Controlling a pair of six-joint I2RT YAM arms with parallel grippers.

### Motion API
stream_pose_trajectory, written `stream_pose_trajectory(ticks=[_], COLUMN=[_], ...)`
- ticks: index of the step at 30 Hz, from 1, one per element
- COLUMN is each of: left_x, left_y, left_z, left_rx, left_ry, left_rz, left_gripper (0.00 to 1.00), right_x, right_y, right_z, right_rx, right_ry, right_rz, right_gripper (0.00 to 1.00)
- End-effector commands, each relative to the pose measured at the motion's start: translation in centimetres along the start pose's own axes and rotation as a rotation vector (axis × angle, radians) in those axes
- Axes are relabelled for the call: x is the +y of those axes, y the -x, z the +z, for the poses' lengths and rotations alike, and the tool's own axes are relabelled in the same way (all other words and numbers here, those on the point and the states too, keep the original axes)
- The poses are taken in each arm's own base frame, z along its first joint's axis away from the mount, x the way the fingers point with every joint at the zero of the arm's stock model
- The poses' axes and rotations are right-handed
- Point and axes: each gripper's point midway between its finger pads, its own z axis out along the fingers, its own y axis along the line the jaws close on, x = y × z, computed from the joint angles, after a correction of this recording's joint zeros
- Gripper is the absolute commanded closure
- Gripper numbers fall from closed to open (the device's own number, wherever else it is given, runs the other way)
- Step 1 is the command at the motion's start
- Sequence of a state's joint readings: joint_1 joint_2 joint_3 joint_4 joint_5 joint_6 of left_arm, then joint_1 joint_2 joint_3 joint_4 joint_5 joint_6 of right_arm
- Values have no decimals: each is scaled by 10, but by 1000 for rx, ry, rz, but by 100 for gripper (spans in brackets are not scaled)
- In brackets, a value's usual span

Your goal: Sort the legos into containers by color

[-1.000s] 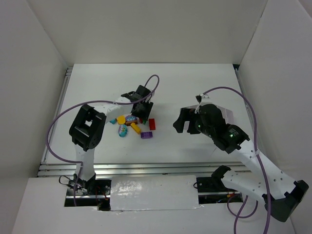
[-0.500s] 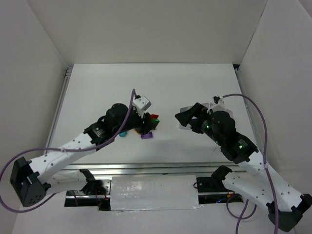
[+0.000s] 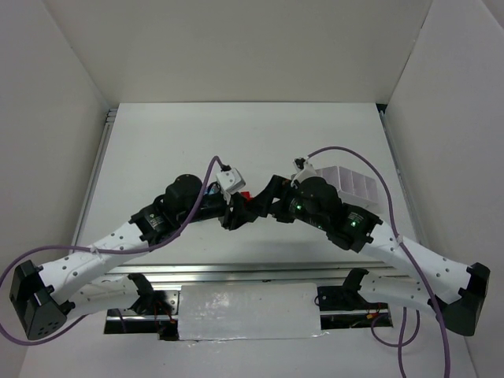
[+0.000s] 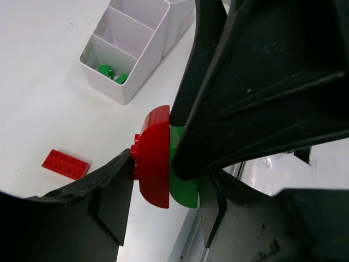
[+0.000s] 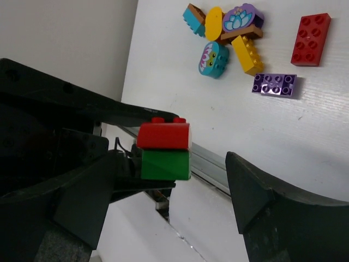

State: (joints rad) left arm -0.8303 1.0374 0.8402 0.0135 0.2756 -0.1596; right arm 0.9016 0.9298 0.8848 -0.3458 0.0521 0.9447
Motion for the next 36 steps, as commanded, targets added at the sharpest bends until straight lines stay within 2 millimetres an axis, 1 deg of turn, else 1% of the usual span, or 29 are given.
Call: stream_pose_trajectory(ticks=[1,2,3,5,6,7,10,11,12,13,14,15,16,17,18,19,20,21,22,24,25,26,27,28,29,30,33,34,36], left_x=[-11,-11,-12,-13,-14,-13,-13,-13,-13,-13,-14,-14,-14,-15,-17,-18,-20,-25,-32,-57,-68,-80,-89,-103,-109,-114,-124,-125,-121], left_y=[35,36,38,39,41,42,43,43,45,46,46,47,49,49,53,54,48,47,54,53,52,54,50,49,53,52,57,61,57], left_z=[2,2,0,-1,-3,-4,-7,-6,-7,-8,-8,-8,-9,-10,-11,-12,-14,-17,-21,-32,-37,-46,-51,-60,-70,-74,-88,-90,-88], left_rx=[-87,-92,-98,-99,-106,-107,-112,-112,-116,-118,-116,-116,-117,-112,-117,-114,-76,-59,-61,-35,-32,-39,-34,-36,-62,-75,-123,-139,-110], left_ry=[-48,-46,-47,-47,-46,-41,-34,-34,-32,-35,-38,-36,-33,-33,-36,-38,-42,-66,-92,-217,-277,-340,-395,-476,-504,-532,-578,-583,-549], left_rz=[59,60,64,64,67,66,61,60,56,54,51,40,32,24,8,-4,-24,-49,-60,-87,-86,-78,-78,-71,-59,-64,-60,-54,-70], left_gripper=[100,100,100,100,98,97,93,89,86,83,69,58,41,1,1,0,0,0,1,0,1,1,0,1,1,0,1,0,1], right_x=[30,29,29,26,27,25,25,28,30,30,39,40,38,44,44,47,48,50,55,54,59,56,58,61,68,73,80,81,84], right_y=[7,5,2,-2,-2,-4,-3,-3,-2,-4,-2,-2,-4,-4,-6,-2,1,-6,-4,-9,-8,-2,-9,-11,-10,-14,-20,-26,-28], right_z=[3,6,7,11,11,12,11,10,10,10,7,6,7,2,1,-5,-8,-14,-24,-39,-52,-56,-66,-77,-84,-93,-99,-101,-101], right_rx=[-26,-21,-14,-7,-7,-4,-12,-13,-14,-12,-20,-26,-26,-33,-32,-48,-63,-29,-31,11,-1,-17,14,15,1,24,68,102,126], right_ry=[72,71,71,68,70,66,74,90,104,116,163,184,197,242,260,287,311,360,410,518,571,578,631,671,721,765,819,851,876], right_rz=[-17,-17,-21,-21,-22,-22,-26,-28,-45,-59,-73,-115,-141,-193,-224,-257,-322,-362,-401,-493,-524,-539,-559,-581,-616,-641,-675,-682,-682], right_gripper=[16,20,31,44,69,82,85,86,97,100,100,100,100,100,100,100,100,100,100,100,100,100,100,100,100,100,100,100,100])
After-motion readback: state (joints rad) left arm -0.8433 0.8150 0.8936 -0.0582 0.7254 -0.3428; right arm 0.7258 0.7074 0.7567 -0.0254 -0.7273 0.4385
